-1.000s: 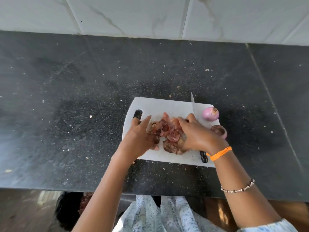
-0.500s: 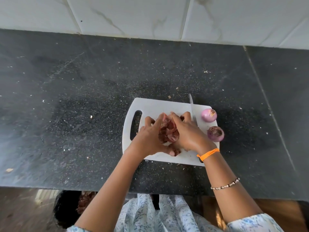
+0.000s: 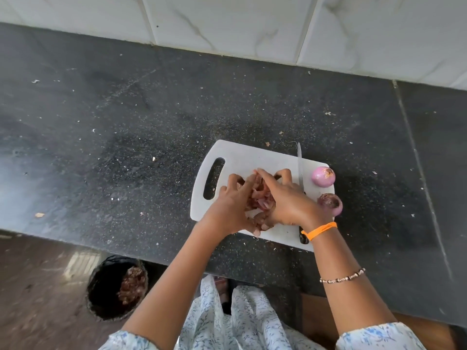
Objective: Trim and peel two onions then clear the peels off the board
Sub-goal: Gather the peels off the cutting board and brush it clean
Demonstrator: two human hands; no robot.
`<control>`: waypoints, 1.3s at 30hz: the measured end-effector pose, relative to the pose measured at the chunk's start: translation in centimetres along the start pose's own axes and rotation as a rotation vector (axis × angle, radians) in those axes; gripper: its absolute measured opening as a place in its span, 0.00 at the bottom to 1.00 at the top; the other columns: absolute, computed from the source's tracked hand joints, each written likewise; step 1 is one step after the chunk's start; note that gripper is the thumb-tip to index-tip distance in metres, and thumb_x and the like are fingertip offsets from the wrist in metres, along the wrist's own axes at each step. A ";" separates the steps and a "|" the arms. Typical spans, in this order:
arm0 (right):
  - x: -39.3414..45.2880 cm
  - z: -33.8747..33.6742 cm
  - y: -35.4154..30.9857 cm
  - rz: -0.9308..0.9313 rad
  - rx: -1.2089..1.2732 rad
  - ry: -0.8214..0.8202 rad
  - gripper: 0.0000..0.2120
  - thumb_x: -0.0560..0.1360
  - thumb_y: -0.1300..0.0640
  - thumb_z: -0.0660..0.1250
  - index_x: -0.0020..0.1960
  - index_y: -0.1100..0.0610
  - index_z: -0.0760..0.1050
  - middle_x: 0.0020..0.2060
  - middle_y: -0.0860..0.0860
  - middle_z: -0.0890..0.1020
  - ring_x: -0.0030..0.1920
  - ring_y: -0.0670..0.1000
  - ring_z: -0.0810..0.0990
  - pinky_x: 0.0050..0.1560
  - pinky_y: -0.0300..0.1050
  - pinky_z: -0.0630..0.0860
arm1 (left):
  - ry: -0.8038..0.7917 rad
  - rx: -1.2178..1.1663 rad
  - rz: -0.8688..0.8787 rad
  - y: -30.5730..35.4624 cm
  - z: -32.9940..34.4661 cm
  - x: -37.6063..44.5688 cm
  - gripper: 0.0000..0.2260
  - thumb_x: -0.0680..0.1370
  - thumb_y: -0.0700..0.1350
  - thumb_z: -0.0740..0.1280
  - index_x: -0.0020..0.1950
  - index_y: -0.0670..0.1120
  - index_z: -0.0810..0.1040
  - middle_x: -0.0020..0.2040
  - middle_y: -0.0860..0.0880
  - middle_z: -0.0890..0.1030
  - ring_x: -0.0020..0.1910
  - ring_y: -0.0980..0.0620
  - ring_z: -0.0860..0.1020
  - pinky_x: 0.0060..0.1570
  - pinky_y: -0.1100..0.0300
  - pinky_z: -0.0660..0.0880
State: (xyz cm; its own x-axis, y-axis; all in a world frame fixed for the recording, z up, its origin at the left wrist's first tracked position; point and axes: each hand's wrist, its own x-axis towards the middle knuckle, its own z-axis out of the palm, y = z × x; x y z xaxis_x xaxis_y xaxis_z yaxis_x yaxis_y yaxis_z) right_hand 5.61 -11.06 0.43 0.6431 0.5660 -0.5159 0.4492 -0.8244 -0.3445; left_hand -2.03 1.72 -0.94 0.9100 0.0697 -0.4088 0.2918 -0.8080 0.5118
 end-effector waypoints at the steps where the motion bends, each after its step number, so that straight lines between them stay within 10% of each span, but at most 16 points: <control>1: 0.1 0.4 -0.1 -0.020 -0.010 0.030 0.51 0.67 0.60 0.75 0.76 0.44 0.44 0.65 0.54 0.56 0.60 0.60 0.68 0.58 0.52 0.73 | 0.053 0.001 -0.009 0.3 0.3 0.0 0.50 0.65 0.47 0.78 0.77 0.53 0.48 0.67 0.45 0.59 0.62 0.42 0.67 0.63 0.47 0.69; 9: -0.3 3.7 0.0 -0.149 0.062 0.430 0.15 0.73 0.69 0.63 0.58 0.59 0.74 0.54 0.57 0.70 0.48 0.60 0.76 0.52 0.54 0.74 | 0.492 -0.261 -0.017 0.4 3.5 -0.2 0.06 0.71 0.32 0.69 0.46 0.38 0.82 0.46 0.50 0.71 0.39 0.49 0.75 0.44 0.55 0.74; 14: -0.9 4.7 -0.4 -0.182 0.091 0.555 0.08 0.71 0.71 0.62 0.46 0.62 0.77 0.47 0.59 0.76 0.45 0.62 0.77 0.46 0.55 0.75 | 0.659 -0.315 -0.035 0.5 4.8 -0.3 0.06 0.69 0.31 0.69 0.43 0.38 0.83 0.40 0.53 0.71 0.34 0.55 0.71 0.36 0.73 0.67; 20: -0.8 3.8 0.0 -0.188 0.207 0.509 0.06 0.71 0.69 0.66 0.45 0.62 0.79 0.45 0.58 0.77 0.45 0.59 0.77 0.42 0.44 0.69 | 0.620 -0.380 -0.142 0.7 4.5 -0.7 0.05 0.69 0.30 0.69 0.33 0.33 0.75 0.34 0.48 0.70 0.33 0.43 0.72 0.34 0.50 0.70; 28: -1.1 3.2 -2.0 -0.260 0.275 0.515 0.09 0.72 0.69 0.66 0.48 0.60 0.81 0.45 0.58 0.79 0.55 0.58 0.77 0.55 0.48 0.74 | 0.726 -0.463 -0.182 0.6 2.6 -3.4 0.18 0.69 0.34 0.73 0.27 0.45 0.67 0.33 0.49 0.69 0.34 0.48 0.70 0.35 0.55 0.66; 39: -0.3 5.4 -15.0 -0.664 0.107 0.412 0.04 0.72 0.67 0.66 0.40 0.62 0.78 0.36 0.53 0.72 0.36 0.54 0.72 0.34 0.43 0.60 | 1.032 -0.438 -0.389 -7.6 -0.3 -12.9 0.07 0.69 0.37 0.75 0.35 0.43 0.78 0.36 0.47 0.74 0.35 0.49 0.74 0.34 0.63 0.66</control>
State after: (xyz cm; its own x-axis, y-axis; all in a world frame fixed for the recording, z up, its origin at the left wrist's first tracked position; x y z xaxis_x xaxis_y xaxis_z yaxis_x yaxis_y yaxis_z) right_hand -4.64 1.14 1.52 0.4485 0.8812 0.1493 0.7711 -0.2970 -0.5632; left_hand -15.92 7.18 0.71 0.4867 0.8671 0.1063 0.4944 -0.3737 0.7848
